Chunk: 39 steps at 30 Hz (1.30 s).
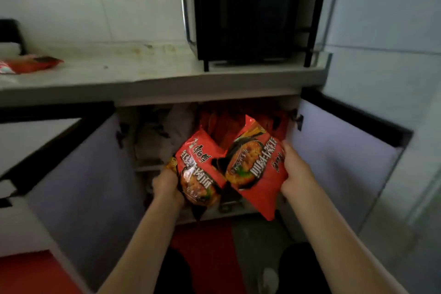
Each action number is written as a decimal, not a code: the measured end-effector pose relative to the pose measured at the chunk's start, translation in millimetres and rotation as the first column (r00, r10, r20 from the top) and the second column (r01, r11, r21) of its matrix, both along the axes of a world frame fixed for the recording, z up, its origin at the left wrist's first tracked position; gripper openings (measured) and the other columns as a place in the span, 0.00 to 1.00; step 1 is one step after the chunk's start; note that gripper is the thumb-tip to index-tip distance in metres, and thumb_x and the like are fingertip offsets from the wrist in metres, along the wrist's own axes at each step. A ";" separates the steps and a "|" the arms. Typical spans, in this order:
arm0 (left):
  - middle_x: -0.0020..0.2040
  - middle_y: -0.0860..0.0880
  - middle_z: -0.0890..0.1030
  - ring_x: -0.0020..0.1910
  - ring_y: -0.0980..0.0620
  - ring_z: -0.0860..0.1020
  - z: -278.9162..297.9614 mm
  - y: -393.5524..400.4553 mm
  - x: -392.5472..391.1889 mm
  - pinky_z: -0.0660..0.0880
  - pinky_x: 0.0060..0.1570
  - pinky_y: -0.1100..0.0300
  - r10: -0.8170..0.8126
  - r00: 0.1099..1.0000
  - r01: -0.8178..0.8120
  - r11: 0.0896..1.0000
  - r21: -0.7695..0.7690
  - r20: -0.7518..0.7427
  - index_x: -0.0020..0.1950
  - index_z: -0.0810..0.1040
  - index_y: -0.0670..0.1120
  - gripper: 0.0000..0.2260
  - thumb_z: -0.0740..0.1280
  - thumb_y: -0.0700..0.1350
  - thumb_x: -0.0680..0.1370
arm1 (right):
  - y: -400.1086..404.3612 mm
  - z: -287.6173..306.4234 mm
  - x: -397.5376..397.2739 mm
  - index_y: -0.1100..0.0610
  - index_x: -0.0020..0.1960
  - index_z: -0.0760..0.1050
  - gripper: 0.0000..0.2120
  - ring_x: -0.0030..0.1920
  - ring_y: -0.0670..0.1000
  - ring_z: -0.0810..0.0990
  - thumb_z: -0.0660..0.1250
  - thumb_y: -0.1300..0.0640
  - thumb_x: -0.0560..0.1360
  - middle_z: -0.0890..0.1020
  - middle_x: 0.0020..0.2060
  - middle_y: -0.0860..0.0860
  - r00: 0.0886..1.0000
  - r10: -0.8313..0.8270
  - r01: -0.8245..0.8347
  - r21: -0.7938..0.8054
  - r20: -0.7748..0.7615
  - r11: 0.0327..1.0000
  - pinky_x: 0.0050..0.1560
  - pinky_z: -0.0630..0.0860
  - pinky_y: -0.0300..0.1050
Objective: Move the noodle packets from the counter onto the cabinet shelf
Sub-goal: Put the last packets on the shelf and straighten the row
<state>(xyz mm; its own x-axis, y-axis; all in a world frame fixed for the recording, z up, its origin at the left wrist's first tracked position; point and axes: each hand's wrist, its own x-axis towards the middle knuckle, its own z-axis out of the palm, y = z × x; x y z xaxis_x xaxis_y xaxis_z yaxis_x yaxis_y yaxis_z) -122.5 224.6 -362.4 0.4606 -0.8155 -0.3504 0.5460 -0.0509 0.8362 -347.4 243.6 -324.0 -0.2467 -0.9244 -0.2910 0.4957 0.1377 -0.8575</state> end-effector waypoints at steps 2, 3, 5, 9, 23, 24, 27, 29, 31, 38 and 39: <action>0.49 0.42 0.80 0.42 0.45 0.78 -35.6 -13.4 -14.7 0.76 0.41 0.52 -0.174 0.980 0.180 0.982 0.054 -0.100 0.57 0.76 0.41 0.09 0.61 0.44 0.82 | -9.2 -27.1 -6.9 0.53 0.58 0.78 0.22 0.47 0.58 0.84 0.71 0.39 0.72 0.85 0.47 0.58 0.998 0.038 -0.040 0.039 0.046 0.998 0.41 0.79 0.52; 0.46 0.43 0.79 0.41 0.45 0.77 -53.9 -20.6 -21.4 0.75 0.39 0.51 -0.248 0.958 0.261 0.962 0.082 -0.144 0.52 0.78 0.42 0.10 0.60 0.46 0.82 | -13.3 -41.3 -9.4 0.53 0.60 0.77 0.26 0.49 0.58 0.84 0.74 0.39 0.68 0.85 0.50 0.58 0.997 0.055 -0.058 0.052 0.048 0.997 0.43 0.80 0.53; 0.47 0.42 0.80 0.42 0.44 0.78 -83.0 -36.3 -29.6 0.75 0.39 0.47 -0.312 0.930 0.342 0.929 0.140 -0.196 0.49 0.78 0.43 0.13 0.59 0.50 0.82 | -26.4 -66.4 -12.5 0.53 0.62 0.77 0.38 0.49 0.58 0.85 0.81 0.41 0.56 0.85 0.51 0.57 0.995 0.098 -0.098 0.069 0.014 0.993 0.44 0.81 0.54; 0.54 0.41 0.81 0.46 0.42 0.79 -117.7 -69.6 -42.8 0.79 0.38 0.47 -0.371 0.889 0.428 0.882 0.197 -0.269 0.54 0.79 0.43 0.14 0.61 0.52 0.81 | -53.1 -100.7 -9.8 0.54 0.59 0.79 0.23 0.41 0.55 0.87 0.78 0.51 0.66 0.87 0.46 0.56 0.966 0.253 -0.248 0.100 -0.048 0.964 0.33 0.81 0.45; 0.54 0.44 0.85 0.54 0.44 0.83 -122.9 -97.8 -55.4 0.77 0.58 0.41 -0.482 0.870 0.472 0.876 0.103 0.107 0.58 0.81 0.45 0.10 0.68 0.44 0.78 | -145.6 -159.1 -23.0 0.54 0.57 0.80 0.29 0.47 0.58 0.86 0.83 0.50 0.59 0.86 0.48 0.55 0.980 0.193 -0.185 0.152 -0.043 0.971 0.51 0.81 0.58; 0.53 0.46 0.85 0.52 0.46 0.84 -119.4 -99.3 -52.1 0.79 0.54 0.43 -0.451 0.881 0.443 0.892 0.086 0.140 0.58 0.81 0.46 0.10 0.69 0.45 0.77 | -148.5 -159.2 -24.6 0.54 0.57 0.80 0.28 0.47 0.58 0.86 0.82 0.50 0.60 0.86 0.48 0.55 0.984 0.175 -0.170 0.154 -0.018 0.973 0.51 0.81 0.59; 0.53 0.50 0.85 0.52 0.49 0.83 -109.2 -106.5 -42.0 0.78 0.54 0.46 -0.332 0.900 0.339 0.940 0.025 0.282 0.55 0.81 0.52 0.08 0.70 0.47 0.76 | -156.9 -155.6 -27.6 0.52 0.58 0.79 0.26 0.48 0.58 0.85 0.81 0.51 0.62 0.86 0.50 0.54 0.993 0.117 -0.118 0.131 0.016 0.984 0.52 0.80 0.61; 0.55 0.52 0.84 0.56 0.50 0.81 -104.3 -118.1 -35.3 0.76 0.59 0.47 -0.224 0.855 0.272 0.962 -0.036 0.468 0.54 0.79 0.56 0.07 0.70 0.49 0.77 | -161.9 -152.8 -30.2 0.51 0.58 0.79 0.24 0.49 0.57 0.85 0.81 0.53 0.64 0.85 0.50 0.53 0.997 0.083 -0.083 0.093 0.011 0.992 0.52 0.80 0.60; 0.57 0.52 0.82 0.57 0.53 0.80 -102.3 -135.0 -34.2 0.77 0.58 0.51 -0.126 0.767 0.248 0.963 -0.109 0.629 0.60 0.78 0.53 0.11 0.69 0.49 0.78 | -164.4 -151.3 -31.3 0.49 0.54 0.78 0.20 0.47 0.55 0.85 0.80 0.54 0.65 0.85 0.49 0.52 0.998 0.056 -0.055 0.058 -0.006 0.997 0.49 0.81 0.56; 0.64 0.44 0.78 0.63 0.46 0.76 -119.6 -225.0 -56.8 0.73 0.62 0.53 0.027 0.536 0.165 0.977 -0.135 0.844 0.72 0.68 0.42 0.22 0.66 0.46 0.80 | -167.0 -155.0 -35.1 0.44 0.54 0.77 0.20 0.48 0.53 0.85 0.80 0.52 0.66 0.85 0.49 0.47 0.985 0.010 -0.016 -0.034 -0.172 0.999 0.54 0.80 0.59; 0.65 0.43 0.77 0.64 0.44 0.75 -120.8 -237.1 -62.3 0.72 0.64 0.51 -0.017 0.537 0.206 0.972 -0.111 0.843 0.73 0.66 0.43 0.23 0.66 0.46 0.79 | -168.7 -153.6 -37.7 0.44 0.54 0.77 0.20 0.48 0.53 0.85 0.80 0.53 0.66 0.85 0.49 0.47 0.986 -0.004 -0.003 -0.041 -0.168 0.999 0.54 0.80 0.59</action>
<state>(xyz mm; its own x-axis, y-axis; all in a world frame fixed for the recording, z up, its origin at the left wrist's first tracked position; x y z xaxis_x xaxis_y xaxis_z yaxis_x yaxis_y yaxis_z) -184.8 -12.5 -483.2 0.3662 -0.8827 0.2946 -0.4011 0.1360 0.9059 -385.1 74.9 -477.6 -0.2896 -0.9344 -0.2073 0.3443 0.1004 -0.9335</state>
